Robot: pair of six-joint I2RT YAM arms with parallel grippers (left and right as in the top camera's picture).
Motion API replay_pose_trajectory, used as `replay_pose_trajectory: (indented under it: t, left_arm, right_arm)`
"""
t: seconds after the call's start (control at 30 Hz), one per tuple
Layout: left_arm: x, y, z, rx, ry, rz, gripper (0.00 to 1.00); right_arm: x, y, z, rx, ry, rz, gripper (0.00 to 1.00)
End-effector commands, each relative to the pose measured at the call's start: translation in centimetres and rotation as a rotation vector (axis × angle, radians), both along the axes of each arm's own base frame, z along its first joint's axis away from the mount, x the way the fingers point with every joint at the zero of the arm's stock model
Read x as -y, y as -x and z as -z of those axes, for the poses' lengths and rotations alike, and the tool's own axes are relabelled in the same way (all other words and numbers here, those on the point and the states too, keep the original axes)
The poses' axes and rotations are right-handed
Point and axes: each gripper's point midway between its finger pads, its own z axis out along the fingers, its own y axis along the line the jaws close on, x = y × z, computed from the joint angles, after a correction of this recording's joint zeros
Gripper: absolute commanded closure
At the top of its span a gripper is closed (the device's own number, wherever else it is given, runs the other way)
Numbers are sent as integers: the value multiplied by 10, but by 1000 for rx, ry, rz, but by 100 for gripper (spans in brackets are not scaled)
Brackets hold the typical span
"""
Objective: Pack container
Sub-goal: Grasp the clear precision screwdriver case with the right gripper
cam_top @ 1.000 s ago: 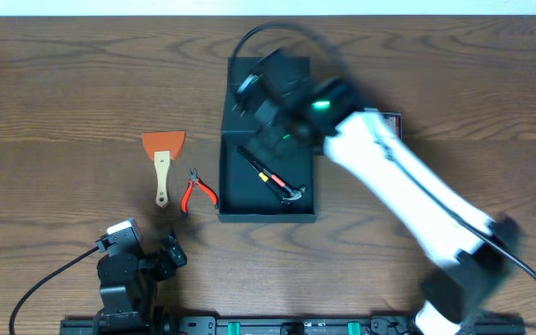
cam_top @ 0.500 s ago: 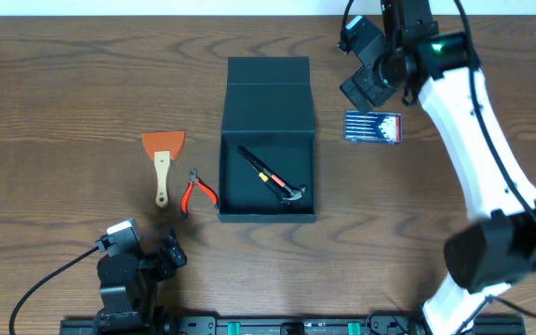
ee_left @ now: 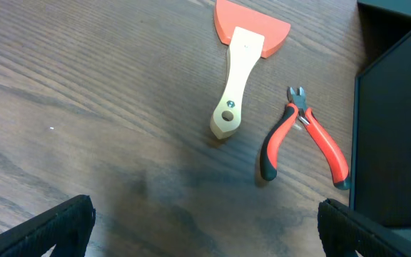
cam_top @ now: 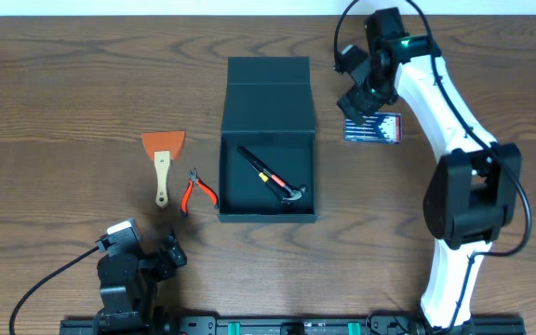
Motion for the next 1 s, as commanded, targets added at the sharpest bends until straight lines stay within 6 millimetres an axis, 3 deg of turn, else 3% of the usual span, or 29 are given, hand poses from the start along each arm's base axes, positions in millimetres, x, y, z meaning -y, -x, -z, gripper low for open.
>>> replay_pose_trajectory:
  t: [0.0,0.47,0.8,0.97]
  left_arm:
    - [-1,0,1,-2,-17,3,2]
    - [-1,0,1,-2,-17,3,1]
    - [-1,0,1,-2,-17,3,1]
    - [-1,0,1,-2,-17,3,1]
  right_arm:
    - [3,5,19,-64,-60,13,1]
    - [25,6,42,-157,-239,95,1]
    - [25,14,75,-239,-251,117,1]
    - [26,15,79,-252,-250,123,1]
